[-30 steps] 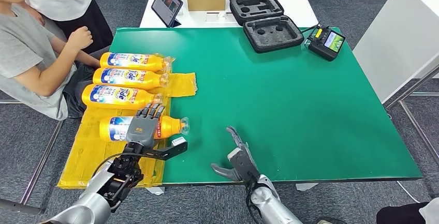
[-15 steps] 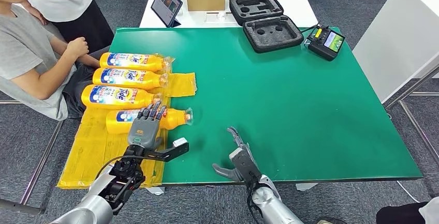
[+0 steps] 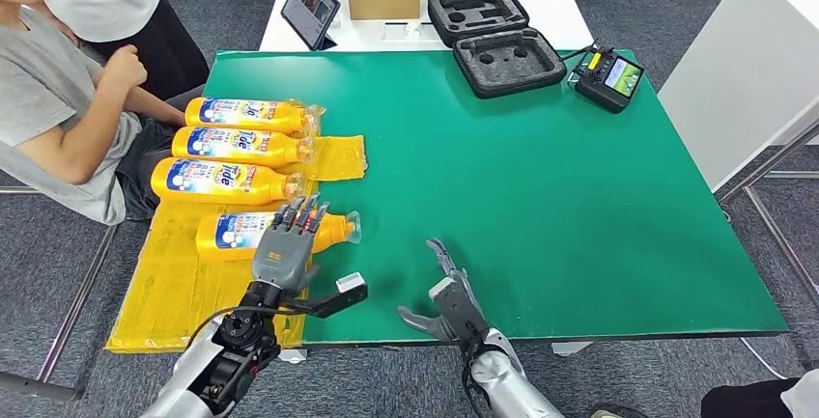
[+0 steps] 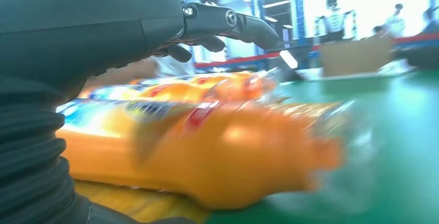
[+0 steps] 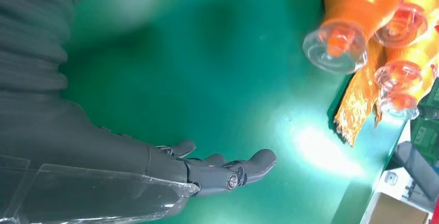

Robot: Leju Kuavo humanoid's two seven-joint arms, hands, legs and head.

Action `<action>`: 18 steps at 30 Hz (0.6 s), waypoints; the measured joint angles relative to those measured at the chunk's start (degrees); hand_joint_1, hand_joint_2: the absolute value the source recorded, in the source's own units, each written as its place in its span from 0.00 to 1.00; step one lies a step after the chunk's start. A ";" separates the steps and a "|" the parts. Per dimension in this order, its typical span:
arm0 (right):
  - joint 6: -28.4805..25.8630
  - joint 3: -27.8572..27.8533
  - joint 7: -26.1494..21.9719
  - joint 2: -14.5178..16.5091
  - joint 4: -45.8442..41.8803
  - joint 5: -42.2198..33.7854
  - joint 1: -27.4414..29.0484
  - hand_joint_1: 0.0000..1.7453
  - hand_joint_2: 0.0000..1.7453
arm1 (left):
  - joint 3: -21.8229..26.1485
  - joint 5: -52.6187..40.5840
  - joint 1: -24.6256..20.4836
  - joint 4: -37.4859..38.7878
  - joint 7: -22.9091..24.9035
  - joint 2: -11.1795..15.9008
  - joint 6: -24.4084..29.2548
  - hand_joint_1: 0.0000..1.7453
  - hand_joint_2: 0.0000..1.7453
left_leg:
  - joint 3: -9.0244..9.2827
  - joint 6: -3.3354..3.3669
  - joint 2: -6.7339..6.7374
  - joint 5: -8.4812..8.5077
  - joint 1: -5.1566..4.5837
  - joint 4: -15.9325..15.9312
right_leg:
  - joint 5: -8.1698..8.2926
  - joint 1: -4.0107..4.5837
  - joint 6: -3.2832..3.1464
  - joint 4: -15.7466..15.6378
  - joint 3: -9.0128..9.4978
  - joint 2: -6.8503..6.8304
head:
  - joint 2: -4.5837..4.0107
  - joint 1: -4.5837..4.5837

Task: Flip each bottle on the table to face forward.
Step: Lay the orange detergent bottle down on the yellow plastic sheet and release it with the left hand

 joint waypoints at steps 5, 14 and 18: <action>-0.16 -0.20 0.00 -0.20 0.00 -0.42 0.22 0.00 1.00 | -2.40 12.59 4.37 -9.82 -7.31 0.04 -5.37 0.00 1.00 | -0.03 0.00 0.00 -0.02 0.00 0.00 | -0.01 0.00 0.00 0.00 0.00 0.00 | 0.00 0.01; 0.13 -0.19 0.00 -0.26 0.00 -0.18 0.22 0.00 1.00 | -4.46 28.80 9.53 -21.77 -16.96 1.02 -5.80 0.00 1.00 | -0.03 -0.03 0.00 -0.04 0.01 -0.01 | -0.01 0.01 0.00 0.00 -0.01 0.00 | 0.00 -0.01; 0.44 -0.18 -0.01 -0.26 -0.70 -0.85 0.66 0.00 1.00 | -4.65 41.32 13.05 -27.17 -24.19 1.42 -3.67 0.00 1.00 | -0.02 -0.03 -0.01 -0.03 0.01 -0.01 | -0.02 0.01 0.00 0.00 -0.01 0.00 | 0.00 -0.01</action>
